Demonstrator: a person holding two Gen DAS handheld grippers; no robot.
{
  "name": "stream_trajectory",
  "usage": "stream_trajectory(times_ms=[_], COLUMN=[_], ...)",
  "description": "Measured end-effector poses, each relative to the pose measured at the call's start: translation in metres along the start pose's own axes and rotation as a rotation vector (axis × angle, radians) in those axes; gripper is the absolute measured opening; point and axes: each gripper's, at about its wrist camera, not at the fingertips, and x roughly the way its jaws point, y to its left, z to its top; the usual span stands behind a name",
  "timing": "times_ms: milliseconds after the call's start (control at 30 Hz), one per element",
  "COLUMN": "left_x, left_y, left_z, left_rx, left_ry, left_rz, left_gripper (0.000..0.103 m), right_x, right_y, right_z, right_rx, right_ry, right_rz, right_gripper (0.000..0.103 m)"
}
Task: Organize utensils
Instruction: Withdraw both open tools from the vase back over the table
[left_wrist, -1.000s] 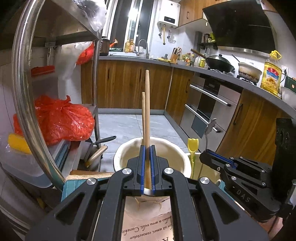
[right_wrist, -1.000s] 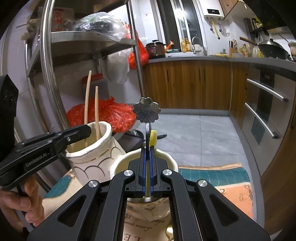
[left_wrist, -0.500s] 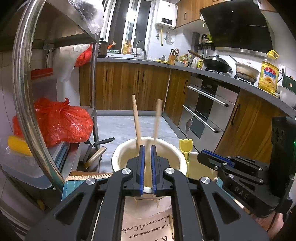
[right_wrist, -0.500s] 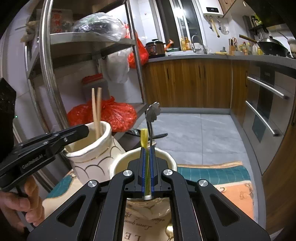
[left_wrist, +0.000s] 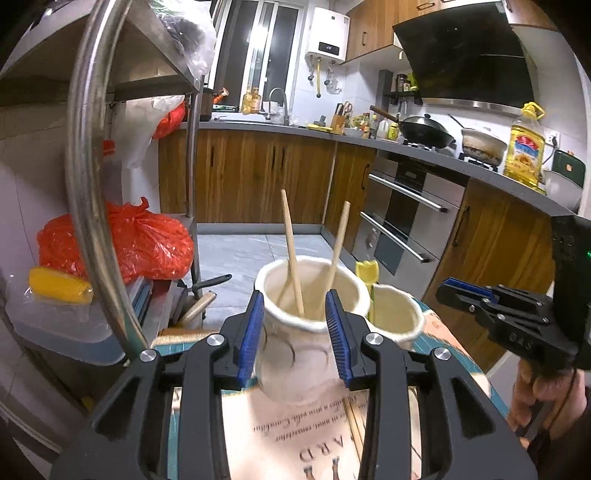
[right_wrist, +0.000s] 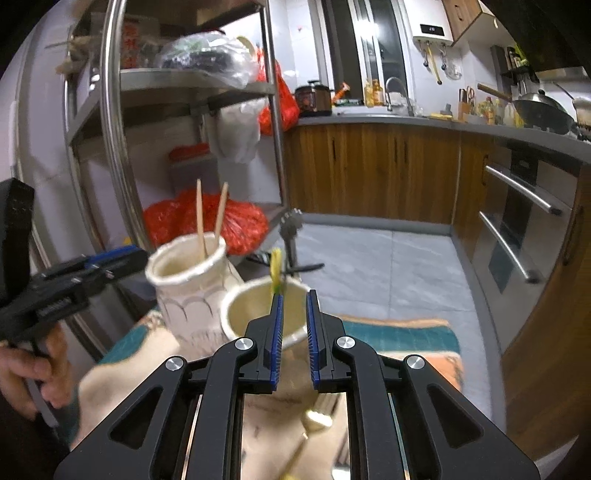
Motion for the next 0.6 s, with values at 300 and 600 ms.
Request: stream_trajectory(times_ms=[300, 600], left_x=[-0.001, 0.018], left_y=[-0.017, -0.044], left_z=[-0.033, -0.077], left_rx=[0.057, 0.170], left_ry=[0.170, 0.377], left_rz=[-0.106, -0.162], left_gripper=[0.034, 0.034], right_x=[-0.007, -0.015], right_y=[-0.018, -0.017], right_z=[-0.040, -0.082], right_rx=[-0.018, -0.019], right_ry=[0.140, 0.252], right_rz=[-0.034, -0.055], right_gripper=[0.013, 0.014])
